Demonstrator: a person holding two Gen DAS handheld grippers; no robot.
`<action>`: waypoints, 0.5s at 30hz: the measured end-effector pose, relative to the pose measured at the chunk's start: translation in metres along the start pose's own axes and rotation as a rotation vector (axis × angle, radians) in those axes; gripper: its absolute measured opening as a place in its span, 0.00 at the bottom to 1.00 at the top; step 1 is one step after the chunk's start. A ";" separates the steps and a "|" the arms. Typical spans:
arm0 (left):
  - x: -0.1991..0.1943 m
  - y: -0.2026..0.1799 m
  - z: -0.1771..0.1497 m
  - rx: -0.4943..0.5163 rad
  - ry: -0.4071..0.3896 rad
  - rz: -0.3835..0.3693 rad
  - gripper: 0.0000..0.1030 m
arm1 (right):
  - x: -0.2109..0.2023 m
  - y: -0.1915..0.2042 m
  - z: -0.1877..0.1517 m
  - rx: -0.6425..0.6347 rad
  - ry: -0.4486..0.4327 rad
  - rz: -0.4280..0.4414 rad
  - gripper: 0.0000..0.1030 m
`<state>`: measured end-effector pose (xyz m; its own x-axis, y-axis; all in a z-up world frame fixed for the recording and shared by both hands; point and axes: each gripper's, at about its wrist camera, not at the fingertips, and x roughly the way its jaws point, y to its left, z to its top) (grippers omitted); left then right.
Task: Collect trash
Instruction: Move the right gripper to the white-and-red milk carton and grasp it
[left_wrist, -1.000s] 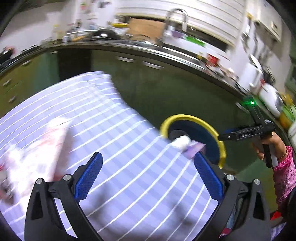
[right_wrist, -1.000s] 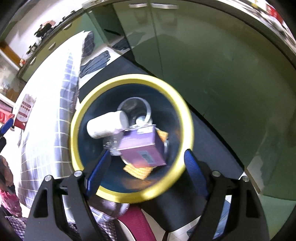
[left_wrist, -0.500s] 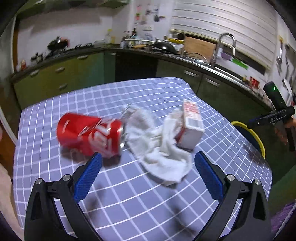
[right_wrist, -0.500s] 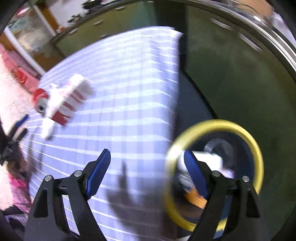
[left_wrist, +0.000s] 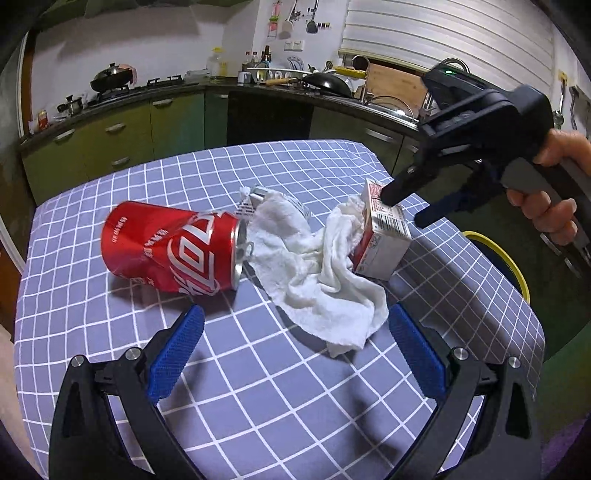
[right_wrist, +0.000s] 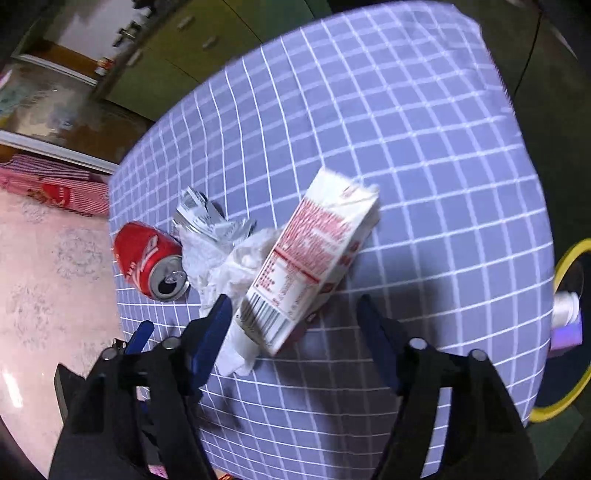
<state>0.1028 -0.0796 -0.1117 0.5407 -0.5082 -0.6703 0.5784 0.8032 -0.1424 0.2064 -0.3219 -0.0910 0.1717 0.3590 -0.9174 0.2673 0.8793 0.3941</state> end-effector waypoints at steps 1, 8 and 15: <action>0.001 0.000 -0.001 -0.007 0.003 -0.009 0.96 | 0.004 0.001 0.000 0.008 0.012 -0.014 0.64; 0.002 -0.002 -0.001 -0.019 0.006 -0.029 0.96 | 0.017 0.010 0.000 0.000 0.027 -0.079 0.62; 0.005 -0.003 0.000 -0.025 0.010 -0.037 0.96 | 0.012 0.018 -0.001 -0.116 0.020 -0.241 0.60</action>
<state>0.1038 -0.0845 -0.1142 0.5133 -0.5344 -0.6715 0.5821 0.7917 -0.1851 0.2126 -0.3013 -0.0944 0.0974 0.1402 -0.9853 0.1873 0.9698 0.1565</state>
